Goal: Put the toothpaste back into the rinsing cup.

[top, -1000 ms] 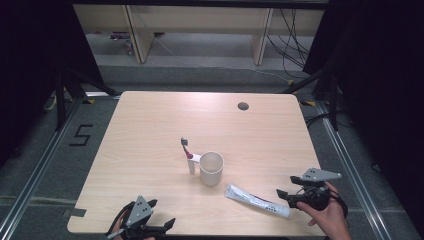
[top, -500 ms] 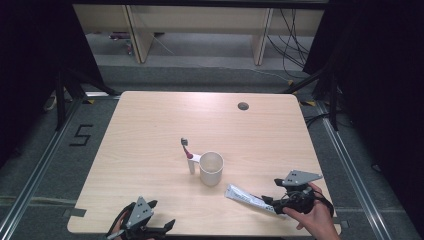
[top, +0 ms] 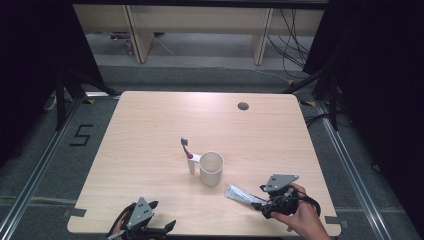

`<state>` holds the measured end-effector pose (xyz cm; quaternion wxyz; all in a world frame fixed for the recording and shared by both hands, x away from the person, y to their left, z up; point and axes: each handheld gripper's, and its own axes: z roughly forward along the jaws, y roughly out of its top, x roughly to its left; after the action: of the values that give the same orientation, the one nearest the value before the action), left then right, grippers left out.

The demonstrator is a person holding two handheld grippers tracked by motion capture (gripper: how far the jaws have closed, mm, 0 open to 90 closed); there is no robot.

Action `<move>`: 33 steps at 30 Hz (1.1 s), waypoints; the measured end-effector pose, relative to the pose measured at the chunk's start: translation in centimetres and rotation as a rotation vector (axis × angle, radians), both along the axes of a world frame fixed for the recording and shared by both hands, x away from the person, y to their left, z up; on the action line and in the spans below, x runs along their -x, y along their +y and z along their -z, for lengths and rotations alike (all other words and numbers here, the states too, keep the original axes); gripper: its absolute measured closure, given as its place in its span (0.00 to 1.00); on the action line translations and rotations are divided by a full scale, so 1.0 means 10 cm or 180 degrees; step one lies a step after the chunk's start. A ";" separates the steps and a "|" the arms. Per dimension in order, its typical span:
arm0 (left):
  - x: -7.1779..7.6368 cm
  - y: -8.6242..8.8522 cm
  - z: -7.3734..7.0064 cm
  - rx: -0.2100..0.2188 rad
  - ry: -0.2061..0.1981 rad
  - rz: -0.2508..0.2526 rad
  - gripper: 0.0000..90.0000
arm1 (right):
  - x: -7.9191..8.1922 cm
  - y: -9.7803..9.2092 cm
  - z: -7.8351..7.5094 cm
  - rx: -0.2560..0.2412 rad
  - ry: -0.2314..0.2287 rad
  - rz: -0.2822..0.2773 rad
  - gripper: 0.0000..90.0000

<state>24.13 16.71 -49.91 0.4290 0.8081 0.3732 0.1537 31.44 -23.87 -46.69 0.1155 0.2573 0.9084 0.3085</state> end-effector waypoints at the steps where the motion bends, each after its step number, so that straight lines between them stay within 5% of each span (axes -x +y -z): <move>1: 0.00 0.01 -0.01 -0.0046 0.0000 0.0022 0.18 | 0.00 0.01 0.01 0.0040 0.0027 -0.0002 0.42; 25: -0.01 0.00 0.00 0.0012 0.0013 0.0017 0.19 | -0.04 0.14 0.11 0.0621 0.0200 -0.0143 0.63; 33: -0.01 0.01 0.00 -0.0101 0.0012 0.0055 0.19 | -0.10 0.21 0.10 0.0820 0.0216 -0.0288 0.68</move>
<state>24.23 16.80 -49.95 0.4167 0.8183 0.3645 0.1543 32.41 -21.78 -47.65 0.1028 0.2094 0.9546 0.1853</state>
